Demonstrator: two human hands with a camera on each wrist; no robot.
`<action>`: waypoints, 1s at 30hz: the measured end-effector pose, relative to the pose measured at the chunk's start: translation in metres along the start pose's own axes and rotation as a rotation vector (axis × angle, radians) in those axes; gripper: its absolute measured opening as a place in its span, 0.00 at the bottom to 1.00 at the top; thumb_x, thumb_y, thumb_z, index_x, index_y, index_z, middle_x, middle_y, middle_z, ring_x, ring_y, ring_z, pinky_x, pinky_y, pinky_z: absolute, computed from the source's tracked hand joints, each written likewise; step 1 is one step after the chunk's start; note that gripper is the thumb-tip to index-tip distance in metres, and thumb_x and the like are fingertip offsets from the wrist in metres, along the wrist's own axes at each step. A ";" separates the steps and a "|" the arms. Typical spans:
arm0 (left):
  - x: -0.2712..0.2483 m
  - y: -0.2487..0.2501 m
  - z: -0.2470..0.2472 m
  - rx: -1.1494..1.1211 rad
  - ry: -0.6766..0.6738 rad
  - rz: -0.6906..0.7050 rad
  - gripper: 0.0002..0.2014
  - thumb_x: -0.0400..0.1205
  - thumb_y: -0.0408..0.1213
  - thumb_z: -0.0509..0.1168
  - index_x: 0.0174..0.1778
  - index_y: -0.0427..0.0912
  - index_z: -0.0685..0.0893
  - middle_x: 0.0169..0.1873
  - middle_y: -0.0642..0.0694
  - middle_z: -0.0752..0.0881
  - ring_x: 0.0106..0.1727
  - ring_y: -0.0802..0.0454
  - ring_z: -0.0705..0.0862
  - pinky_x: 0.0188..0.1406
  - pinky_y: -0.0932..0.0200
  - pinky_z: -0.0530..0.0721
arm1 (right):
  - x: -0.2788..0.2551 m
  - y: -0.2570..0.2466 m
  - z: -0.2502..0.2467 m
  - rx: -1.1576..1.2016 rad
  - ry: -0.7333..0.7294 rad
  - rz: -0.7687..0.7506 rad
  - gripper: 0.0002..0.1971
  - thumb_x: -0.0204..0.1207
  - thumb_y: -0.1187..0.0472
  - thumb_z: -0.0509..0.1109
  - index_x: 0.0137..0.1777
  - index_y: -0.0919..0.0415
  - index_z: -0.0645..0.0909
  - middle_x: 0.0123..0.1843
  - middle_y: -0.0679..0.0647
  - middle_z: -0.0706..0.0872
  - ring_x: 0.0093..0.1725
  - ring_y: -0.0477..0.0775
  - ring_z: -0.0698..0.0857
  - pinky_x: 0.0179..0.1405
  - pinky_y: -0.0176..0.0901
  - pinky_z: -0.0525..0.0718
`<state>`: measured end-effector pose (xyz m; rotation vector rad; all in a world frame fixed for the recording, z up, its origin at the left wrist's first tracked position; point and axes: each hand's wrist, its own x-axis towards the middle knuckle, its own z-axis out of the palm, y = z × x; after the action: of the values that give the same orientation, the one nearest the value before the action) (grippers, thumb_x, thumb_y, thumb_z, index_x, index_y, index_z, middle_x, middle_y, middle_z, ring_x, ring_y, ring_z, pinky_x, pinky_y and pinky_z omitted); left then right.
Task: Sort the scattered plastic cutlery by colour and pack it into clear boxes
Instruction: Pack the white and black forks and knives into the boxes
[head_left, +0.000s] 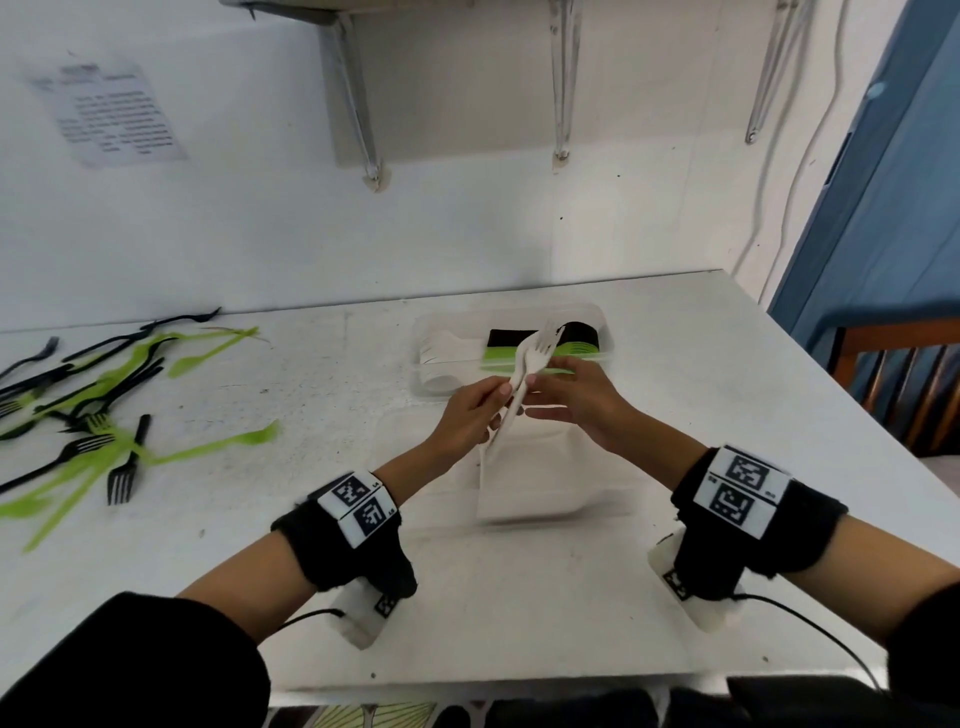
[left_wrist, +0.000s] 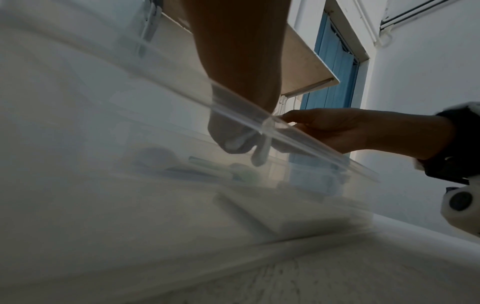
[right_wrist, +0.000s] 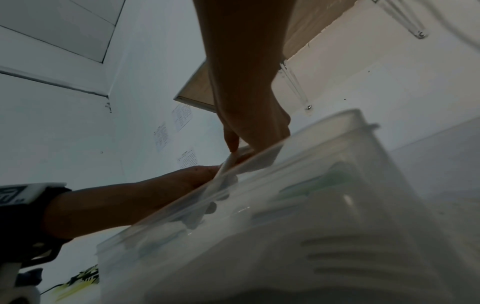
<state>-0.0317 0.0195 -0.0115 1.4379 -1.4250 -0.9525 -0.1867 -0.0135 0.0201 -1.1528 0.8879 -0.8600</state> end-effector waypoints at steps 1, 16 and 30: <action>0.000 0.000 0.000 0.026 -0.007 0.010 0.13 0.87 0.38 0.56 0.56 0.36 0.83 0.32 0.55 0.83 0.27 0.67 0.78 0.22 0.71 0.73 | 0.000 0.001 0.000 0.026 0.029 0.002 0.18 0.75 0.71 0.70 0.64 0.66 0.71 0.44 0.61 0.86 0.34 0.52 0.89 0.34 0.39 0.88; -0.008 0.010 0.001 -0.198 -0.181 -0.145 0.11 0.85 0.32 0.60 0.60 0.31 0.79 0.40 0.45 0.84 0.32 0.58 0.87 0.36 0.61 0.88 | -0.002 0.011 -0.009 -0.680 0.159 -0.443 0.11 0.71 0.69 0.74 0.52 0.60 0.80 0.43 0.53 0.82 0.39 0.51 0.83 0.35 0.43 0.85; -0.012 0.015 -0.016 -0.166 -0.314 -0.249 0.05 0.83 0.31 0.62 0.52 0.38 0.81 0.42 0.47 0.88 0.39 0.57 0.89 0.39 0.59 0.89 | 0.003 0.004 -0.017 -1.519 -0.103 -1.287 0.05 0.66 0.64 0.74 0.36 0.53 0.89 0.46 0.52 0.89 0.54 0.54 0.75 0.37 0.42 0.80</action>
<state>-0.0216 0.0333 0.0072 1.4058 -1.3676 -1.4728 -0.2003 -0.0222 0.0130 -3.2552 0.5299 -1.0246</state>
